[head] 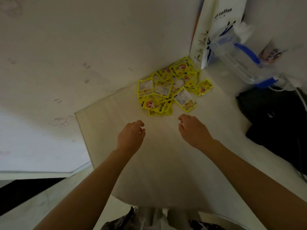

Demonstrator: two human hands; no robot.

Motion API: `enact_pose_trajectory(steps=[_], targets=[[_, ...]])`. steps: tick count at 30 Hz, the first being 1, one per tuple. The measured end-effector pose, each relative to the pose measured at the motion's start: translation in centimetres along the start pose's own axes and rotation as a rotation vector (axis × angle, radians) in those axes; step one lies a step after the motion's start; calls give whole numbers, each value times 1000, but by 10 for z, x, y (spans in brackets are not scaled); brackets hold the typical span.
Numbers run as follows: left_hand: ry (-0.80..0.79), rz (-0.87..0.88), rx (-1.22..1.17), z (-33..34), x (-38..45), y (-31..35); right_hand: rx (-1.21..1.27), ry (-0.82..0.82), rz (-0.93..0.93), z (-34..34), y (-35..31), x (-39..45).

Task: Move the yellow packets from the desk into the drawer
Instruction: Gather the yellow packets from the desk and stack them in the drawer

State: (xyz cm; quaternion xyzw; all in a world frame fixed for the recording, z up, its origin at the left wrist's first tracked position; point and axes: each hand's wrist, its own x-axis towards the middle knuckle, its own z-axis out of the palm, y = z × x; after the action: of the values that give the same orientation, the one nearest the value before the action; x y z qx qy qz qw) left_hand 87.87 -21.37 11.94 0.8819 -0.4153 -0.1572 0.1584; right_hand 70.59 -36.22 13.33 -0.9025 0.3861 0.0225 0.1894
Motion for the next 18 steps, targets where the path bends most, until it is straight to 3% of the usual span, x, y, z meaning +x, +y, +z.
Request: enact_pose_trajectory(steps=[10,18], targets=[[-43,-5,14,-12,106,1,-7,-11,57,-14,14,81],[-15,-332,-206,-8,179,1,-42,-73,111,-19,38,134]])
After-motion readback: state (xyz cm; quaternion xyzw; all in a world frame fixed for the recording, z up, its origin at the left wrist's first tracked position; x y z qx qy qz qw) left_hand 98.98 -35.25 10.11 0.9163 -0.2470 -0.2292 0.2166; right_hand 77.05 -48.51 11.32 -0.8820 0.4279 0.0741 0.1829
